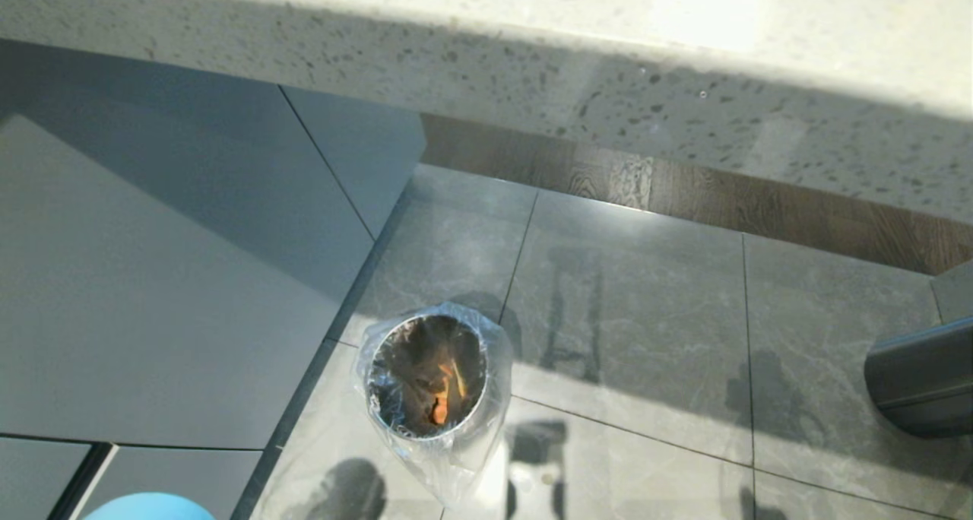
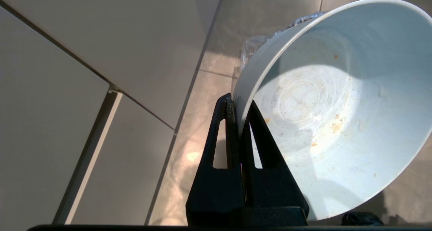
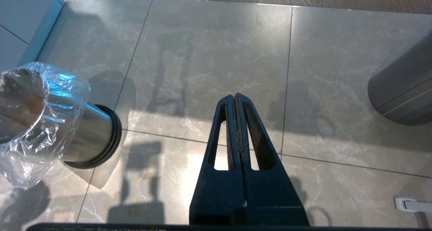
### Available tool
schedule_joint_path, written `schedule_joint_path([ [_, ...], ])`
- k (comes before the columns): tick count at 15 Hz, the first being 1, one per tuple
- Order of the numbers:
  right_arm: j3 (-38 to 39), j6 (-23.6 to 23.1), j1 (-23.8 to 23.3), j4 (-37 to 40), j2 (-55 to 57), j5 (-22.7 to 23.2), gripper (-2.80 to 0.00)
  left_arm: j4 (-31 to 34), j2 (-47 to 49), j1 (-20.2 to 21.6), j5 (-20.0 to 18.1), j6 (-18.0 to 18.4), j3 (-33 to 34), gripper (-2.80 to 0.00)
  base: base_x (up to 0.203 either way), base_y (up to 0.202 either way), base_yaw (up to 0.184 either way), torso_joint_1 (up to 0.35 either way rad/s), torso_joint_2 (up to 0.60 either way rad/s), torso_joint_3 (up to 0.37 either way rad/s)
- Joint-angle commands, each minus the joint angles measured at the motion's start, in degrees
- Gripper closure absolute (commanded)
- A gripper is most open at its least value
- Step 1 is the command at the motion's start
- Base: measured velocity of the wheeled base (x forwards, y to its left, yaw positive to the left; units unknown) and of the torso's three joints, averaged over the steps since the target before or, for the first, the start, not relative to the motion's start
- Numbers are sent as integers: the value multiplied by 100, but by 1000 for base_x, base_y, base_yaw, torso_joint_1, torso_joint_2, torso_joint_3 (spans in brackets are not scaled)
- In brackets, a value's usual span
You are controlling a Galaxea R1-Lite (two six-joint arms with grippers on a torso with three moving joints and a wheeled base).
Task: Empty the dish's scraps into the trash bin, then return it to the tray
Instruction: Put the bowl back to the table
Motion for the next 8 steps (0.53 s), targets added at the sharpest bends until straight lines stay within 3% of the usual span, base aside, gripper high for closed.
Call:
schedule_joint_path([
  [1,0,3,1,-3,-2,-1,0,3,-415,-12,-4,-5,0,0,0,0,0,0,0,0],
  [8,0,3,1,-3,-2,-1,0,3,-526,-16,11,-6,0,0,0,0,0,0,0,0],
])
